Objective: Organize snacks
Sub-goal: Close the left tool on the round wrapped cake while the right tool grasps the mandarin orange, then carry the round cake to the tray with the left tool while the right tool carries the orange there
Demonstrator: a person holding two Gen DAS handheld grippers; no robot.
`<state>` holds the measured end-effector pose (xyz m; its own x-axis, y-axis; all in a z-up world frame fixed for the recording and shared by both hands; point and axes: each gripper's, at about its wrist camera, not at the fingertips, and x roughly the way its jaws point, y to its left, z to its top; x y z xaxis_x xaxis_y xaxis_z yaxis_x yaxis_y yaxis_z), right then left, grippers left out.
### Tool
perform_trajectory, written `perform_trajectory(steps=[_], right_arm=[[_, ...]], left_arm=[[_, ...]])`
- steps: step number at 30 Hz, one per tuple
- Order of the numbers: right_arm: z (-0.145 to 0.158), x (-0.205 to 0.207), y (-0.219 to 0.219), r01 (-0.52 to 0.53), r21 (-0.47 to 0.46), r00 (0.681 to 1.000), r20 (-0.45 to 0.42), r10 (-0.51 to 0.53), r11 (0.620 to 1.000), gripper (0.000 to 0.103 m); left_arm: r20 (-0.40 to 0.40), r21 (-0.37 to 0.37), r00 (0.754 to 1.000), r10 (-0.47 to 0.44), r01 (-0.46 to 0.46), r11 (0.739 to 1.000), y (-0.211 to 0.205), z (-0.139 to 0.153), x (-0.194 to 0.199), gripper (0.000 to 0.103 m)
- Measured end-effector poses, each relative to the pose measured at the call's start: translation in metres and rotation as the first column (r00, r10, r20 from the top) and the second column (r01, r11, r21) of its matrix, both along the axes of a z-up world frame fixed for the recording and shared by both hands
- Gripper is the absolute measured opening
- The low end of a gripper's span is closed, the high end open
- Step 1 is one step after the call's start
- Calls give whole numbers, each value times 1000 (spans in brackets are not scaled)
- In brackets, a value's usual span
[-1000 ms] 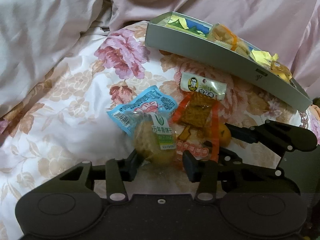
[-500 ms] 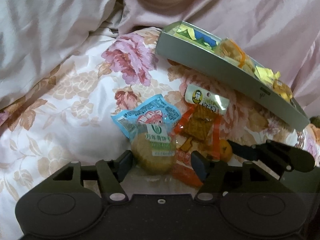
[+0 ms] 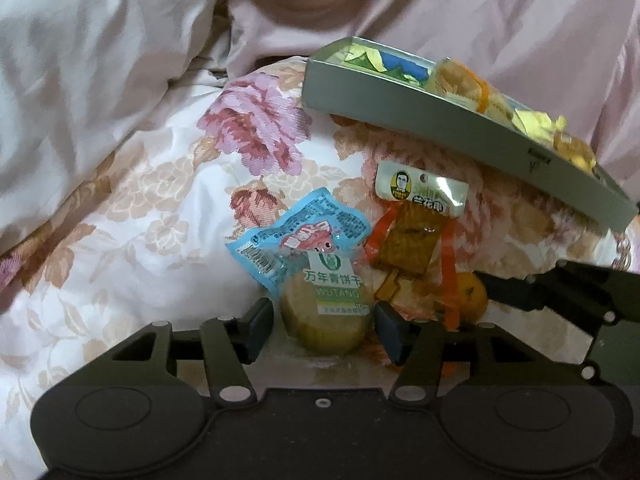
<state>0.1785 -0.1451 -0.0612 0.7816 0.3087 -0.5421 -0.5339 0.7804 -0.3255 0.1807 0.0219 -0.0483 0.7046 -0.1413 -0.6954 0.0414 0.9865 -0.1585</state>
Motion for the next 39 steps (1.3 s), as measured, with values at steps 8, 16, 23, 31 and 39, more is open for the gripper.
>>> perform_trajectory(steps=[8,16,23,31,39], right_arm=[[0,-4,4,5,-49,1000,20,-4,999,38],[8,-15,9,16,-99,998,70,-9,995,38],[23,-27,1,37,-66,994,105,-30,997,38],[50,-35,-10,73,22,975,211,-76,997,38],[73,-19,-40,159,124,941,280,-188,979,39]], left_arm=[[21,64,1000,-21,19,998,-7,2,-3,50],[53,41,998,-22,19,999,-11,5,-12,49],[161,10,986,-39,38,999,-15,16,-24,49],[238,-40,971,-21,32,999,-20,41,-27,49],[339,-70,940,-24,51,996,-58,89,17,49]])
